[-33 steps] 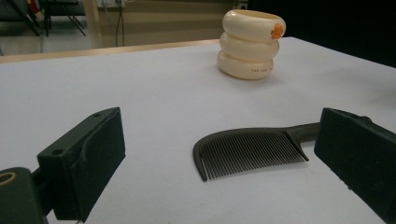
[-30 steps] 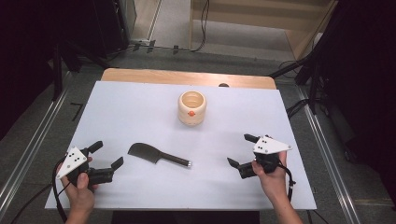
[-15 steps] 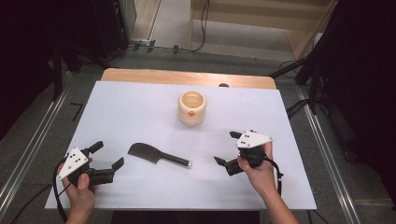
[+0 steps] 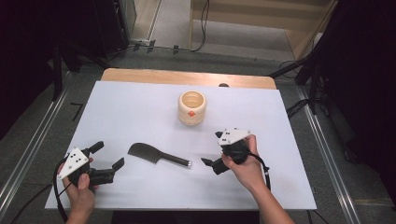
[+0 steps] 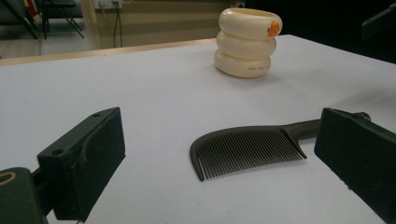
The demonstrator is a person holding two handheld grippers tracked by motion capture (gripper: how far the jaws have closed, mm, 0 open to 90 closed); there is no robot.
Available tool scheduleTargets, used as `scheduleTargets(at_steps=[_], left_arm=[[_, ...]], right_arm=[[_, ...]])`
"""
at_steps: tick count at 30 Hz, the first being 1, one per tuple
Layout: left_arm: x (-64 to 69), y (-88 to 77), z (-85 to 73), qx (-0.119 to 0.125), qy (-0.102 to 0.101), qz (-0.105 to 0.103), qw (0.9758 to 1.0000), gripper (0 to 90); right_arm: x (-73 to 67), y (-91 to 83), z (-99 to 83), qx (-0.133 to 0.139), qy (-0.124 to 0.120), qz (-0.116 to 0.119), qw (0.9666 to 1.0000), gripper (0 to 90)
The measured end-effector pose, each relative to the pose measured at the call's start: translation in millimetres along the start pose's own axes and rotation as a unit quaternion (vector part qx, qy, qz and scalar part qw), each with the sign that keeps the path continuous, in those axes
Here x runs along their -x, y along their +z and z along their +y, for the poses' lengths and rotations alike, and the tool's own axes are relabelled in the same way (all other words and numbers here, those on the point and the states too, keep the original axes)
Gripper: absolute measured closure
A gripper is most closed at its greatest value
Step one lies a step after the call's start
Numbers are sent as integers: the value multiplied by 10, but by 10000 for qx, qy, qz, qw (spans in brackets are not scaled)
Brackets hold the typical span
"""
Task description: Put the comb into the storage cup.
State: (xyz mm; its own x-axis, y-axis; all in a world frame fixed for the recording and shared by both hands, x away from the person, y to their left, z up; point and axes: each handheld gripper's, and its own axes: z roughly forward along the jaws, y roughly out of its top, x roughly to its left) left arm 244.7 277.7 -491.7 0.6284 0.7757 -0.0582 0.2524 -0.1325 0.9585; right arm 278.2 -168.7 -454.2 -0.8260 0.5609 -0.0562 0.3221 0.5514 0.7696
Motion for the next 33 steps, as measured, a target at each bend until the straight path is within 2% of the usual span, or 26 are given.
scheduleTargets(at_steps=[19, 24, 26, 27, 28, 29, 30, 33], left_arm=[[0, 7, -2, -6, -6, -35, 10000, 17], [-4, 6, -1, -5, -11, -55, 10000, 18], [-5, 6, -1, -8, -14, -65, 10000, 17], [-5, 5, -1, -9, -13, -66, 10000, 17], [-4, 5, -1, -10, -12, -68, 10000, 18], [-4, 6, -1, -12, -12, -68, 10000, 18], [-3, 6, -1, -12, -11, -69, 10000, 18], [-2, 5, -1, -14, -15, -71, 10000, 18]], right_arm=[[-109, 396, 199, -564, -256, 348, 9975, 0], [-120, 471, 223, -688, -219, 484, 9962, 0], [-135, 501, 237, -703, -201, 434, 9964, 106], [-141, 519, 245, -728, -200, 462, 9961, 111], [-150, 557, 256, -776, -197, 604, 9950, 111], [-150, 557, 256, -776, -197, 604, 9950, 111], [-161, 599, 267, -875, -207, 718, 9934, 111], [-172, 643, 275, -960, -189, 751, 9924, 119]])
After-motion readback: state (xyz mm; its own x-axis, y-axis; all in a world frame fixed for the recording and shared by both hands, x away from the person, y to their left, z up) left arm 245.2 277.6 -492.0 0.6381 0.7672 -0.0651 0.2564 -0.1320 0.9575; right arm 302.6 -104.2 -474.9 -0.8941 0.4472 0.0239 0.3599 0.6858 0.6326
